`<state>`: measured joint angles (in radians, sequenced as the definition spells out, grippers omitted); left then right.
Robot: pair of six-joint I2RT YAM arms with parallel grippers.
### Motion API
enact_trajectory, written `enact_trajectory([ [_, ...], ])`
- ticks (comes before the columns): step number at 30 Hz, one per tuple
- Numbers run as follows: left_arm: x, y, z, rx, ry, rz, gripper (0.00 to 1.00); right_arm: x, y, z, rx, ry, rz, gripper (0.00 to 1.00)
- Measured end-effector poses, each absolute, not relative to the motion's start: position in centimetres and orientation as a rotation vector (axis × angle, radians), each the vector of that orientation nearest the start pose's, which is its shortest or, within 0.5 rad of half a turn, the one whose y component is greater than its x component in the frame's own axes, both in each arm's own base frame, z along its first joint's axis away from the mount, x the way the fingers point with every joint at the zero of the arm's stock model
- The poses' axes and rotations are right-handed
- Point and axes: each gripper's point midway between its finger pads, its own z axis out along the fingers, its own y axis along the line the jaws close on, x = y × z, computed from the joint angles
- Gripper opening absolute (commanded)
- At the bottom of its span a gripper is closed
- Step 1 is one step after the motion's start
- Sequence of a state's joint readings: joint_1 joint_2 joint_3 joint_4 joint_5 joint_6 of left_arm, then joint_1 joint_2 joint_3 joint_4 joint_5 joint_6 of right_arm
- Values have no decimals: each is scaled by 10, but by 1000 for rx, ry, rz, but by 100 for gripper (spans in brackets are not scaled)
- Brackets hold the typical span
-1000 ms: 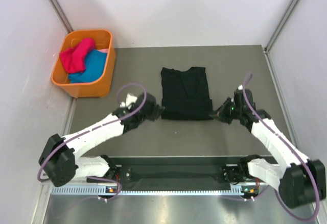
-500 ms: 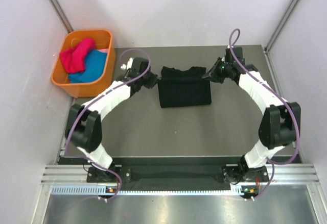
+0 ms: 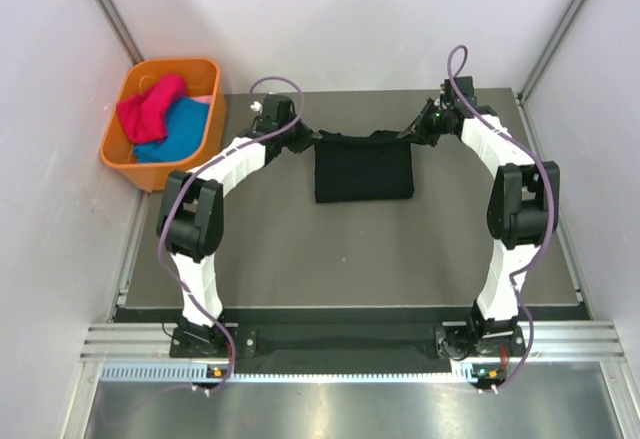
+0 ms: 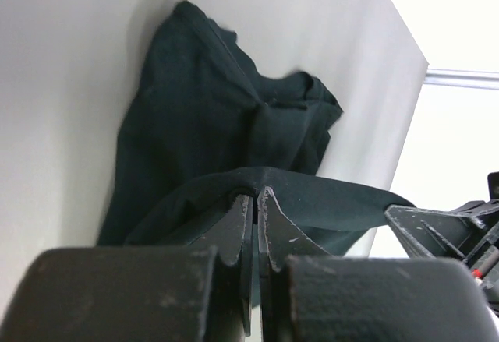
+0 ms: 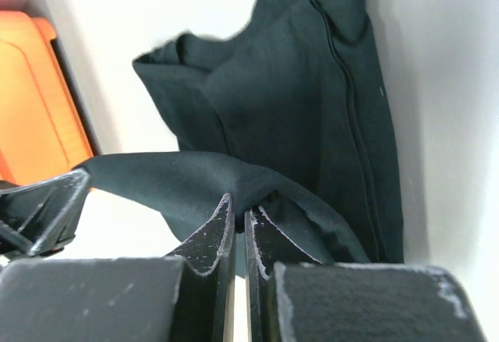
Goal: Fold and stack the t-shirts
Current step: Fold the tshirt
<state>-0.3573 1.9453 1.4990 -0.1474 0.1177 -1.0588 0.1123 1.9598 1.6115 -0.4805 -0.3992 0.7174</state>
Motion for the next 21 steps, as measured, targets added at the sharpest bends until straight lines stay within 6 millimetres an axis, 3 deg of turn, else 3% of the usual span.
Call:
enact_trajectory([
  [7,520,-243,134,-756,2201,-919,0,513,154,139,536,2423,908,0],
  [15,547,-247,123,-774,2189,-956,0,536,149,119,552,2433,948,0],
  [21,564,-248,118,-791,2171,-970,0,555,148,115,548,2417,982,1],
])
